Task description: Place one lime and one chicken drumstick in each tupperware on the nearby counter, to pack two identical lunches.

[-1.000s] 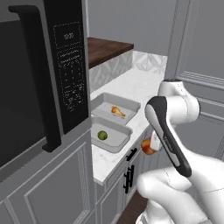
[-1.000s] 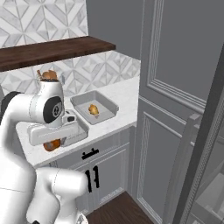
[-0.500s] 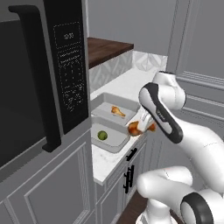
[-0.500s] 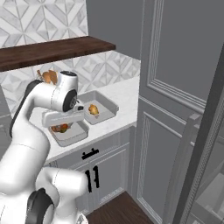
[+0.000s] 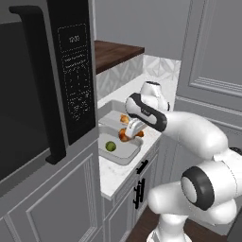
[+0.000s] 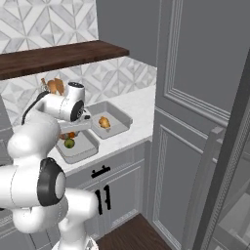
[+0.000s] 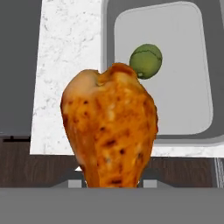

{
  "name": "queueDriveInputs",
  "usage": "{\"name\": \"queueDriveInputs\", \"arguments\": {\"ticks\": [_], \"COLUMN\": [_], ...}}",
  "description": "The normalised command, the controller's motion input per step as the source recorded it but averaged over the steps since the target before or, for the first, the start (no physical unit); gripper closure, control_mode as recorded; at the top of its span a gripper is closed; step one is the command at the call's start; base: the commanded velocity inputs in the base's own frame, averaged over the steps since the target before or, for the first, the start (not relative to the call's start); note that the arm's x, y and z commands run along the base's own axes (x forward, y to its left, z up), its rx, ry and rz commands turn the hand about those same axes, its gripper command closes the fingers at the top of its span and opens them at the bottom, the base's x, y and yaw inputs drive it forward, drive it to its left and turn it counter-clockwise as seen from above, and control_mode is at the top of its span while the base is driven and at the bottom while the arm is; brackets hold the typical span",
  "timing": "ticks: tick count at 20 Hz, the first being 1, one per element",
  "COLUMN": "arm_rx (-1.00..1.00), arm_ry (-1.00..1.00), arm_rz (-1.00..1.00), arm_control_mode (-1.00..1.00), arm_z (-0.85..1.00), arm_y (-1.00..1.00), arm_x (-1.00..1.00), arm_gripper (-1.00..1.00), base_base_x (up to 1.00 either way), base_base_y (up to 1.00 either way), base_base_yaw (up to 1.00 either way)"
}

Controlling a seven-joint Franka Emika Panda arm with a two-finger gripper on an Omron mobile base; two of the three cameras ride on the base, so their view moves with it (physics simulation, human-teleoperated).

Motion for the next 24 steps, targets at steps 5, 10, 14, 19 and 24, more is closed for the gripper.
{"name": "queueDriveInputs", "arguments": {"ticks": [5, 10, 14, 19, 24], "arm_rx": [-0.02, -0.07, -0.05, -0.01, 0.0], "arm_ry": [0.0, -0.01, 0.0, 0.0, 0.0], "arm_rz": [-0.02, -0.07, -0.05, -0.04, -0.04], "arm_control_mode": [-1.0, -1.0, -1.0, -1.0, -1.0], "arm_z": [-0.66, -0.24, 0.0, 0.0, -0.07], "arm_y": [0.35, 0.1, 0.0, 0.0, 0.0], "arm_x": [0.72, 0.1, 0.06, 0.57, 0.55], "arm_gripper": [1.0, 1.0, 1.0, 1.0, 1.0], "base_base_x": [0.0, 0.0, 0.0, 0.0, 0.0], "base_base_y": [0.0, 0.0, 0.0, 0.0, 0.0], "base_base_yaw": [0.0, 0.0, 0.0, 0.0, 0.0]}}
